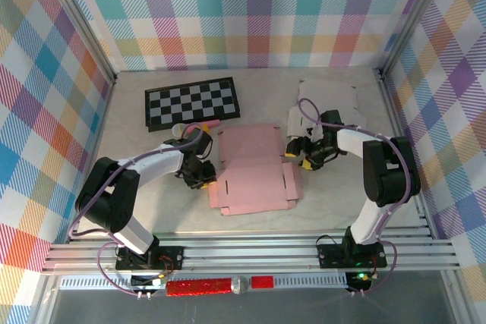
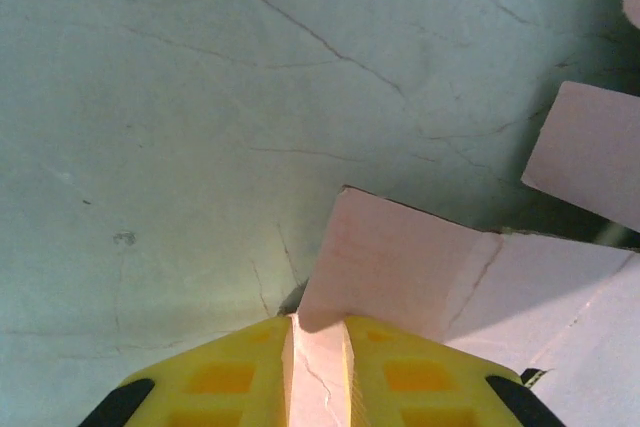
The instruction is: Fold the paper box
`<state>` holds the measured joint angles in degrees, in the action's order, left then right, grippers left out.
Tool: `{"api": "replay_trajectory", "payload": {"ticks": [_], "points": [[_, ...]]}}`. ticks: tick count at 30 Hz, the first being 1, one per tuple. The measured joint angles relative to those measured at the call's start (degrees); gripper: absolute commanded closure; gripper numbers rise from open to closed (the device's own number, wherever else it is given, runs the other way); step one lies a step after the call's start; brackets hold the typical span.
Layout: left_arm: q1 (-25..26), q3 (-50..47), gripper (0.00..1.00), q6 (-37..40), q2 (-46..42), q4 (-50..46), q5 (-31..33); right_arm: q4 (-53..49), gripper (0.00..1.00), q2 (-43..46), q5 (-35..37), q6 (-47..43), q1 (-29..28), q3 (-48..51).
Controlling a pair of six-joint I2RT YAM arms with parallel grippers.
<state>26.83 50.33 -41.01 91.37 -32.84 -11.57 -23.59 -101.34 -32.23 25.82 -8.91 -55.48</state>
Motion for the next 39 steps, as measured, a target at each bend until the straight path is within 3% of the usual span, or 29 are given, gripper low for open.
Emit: {"api": "replay_trajectory", "payload": {"ticks": [25,39], "points": [[-0.09,-0.20,0.84,1.01,1.53,0.22,0.48,-1.27,0.28,5.49,-11.50,-1.01,3.17,5.14],[-0.11,0.39,0.84,1.27,2.01,-0.04,0.48,-1.09,0.38,14.38,-16.96,2.16,5.44,8.57]]}}
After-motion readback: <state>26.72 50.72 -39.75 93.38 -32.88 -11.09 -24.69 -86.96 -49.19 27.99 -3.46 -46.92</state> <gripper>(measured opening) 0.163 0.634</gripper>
